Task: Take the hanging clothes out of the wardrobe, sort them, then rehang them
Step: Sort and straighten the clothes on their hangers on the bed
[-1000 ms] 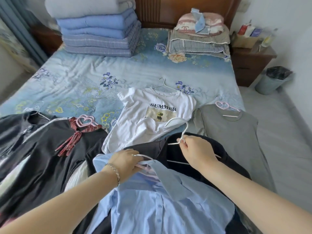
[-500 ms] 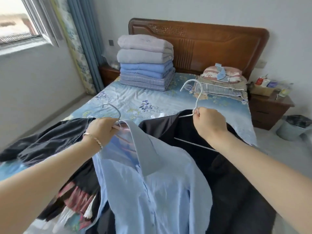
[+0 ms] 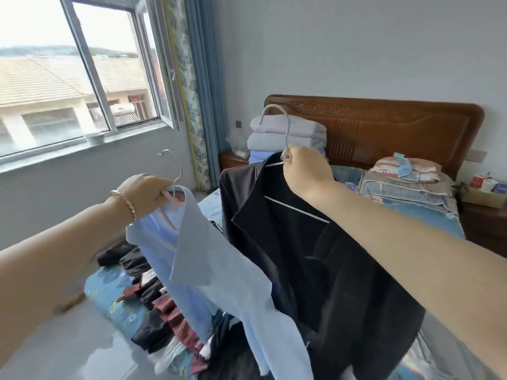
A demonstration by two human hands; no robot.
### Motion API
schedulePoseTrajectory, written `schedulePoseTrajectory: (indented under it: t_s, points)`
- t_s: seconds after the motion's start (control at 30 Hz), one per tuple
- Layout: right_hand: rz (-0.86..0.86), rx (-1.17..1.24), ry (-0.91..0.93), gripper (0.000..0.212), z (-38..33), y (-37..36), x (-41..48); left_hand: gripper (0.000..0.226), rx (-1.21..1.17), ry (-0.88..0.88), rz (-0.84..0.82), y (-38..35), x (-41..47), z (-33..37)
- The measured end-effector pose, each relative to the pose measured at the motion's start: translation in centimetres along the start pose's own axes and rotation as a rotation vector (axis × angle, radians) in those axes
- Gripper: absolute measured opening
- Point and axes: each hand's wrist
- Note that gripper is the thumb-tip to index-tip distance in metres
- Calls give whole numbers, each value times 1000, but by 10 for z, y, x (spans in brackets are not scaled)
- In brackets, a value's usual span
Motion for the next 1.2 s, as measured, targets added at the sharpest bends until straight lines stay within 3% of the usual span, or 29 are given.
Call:
schedulePoseTrajectory:
  t_s: [0.3,0.4,0.5,0.63,0.77,0.9,1.1,1.2]
  points:
    - [-73,142,103,20,-160,-87,46,19,78,-104,-7,1,-47,-177]
    - [-107,125,83,20,-208,-122,66,44,106,-152,-34,-4,-52,-249]
    - [-163,109,53,22,-257,-157,85,44,109,-358,-35,-2,-60,-306]
    - [-230,166,45,19,-321,-212,114,44,106,-416,-133,-9,-53,-366]
    - [-237,263,26,27,-372,-264,150,45,197,-454,-122,-20,-35,-412]
    - [-258,370,-3,30,-398,-323,197,29,230,-421,-180,-50,-13,-466]
    - [-353,520,-128,28,-374,-450,287,69,311,-447,-239,-115,56,-531]
    - [-397,528,-182,29,-334,-536,337,47,159,-463,-259,-169,113,-560]
Point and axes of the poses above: each hand's wrist, its own x-axis towards the middle knuckle, its own y-axis out of the back of the hand, z = x × y, and after that the axes turned 2 degrees about -z, right-handed
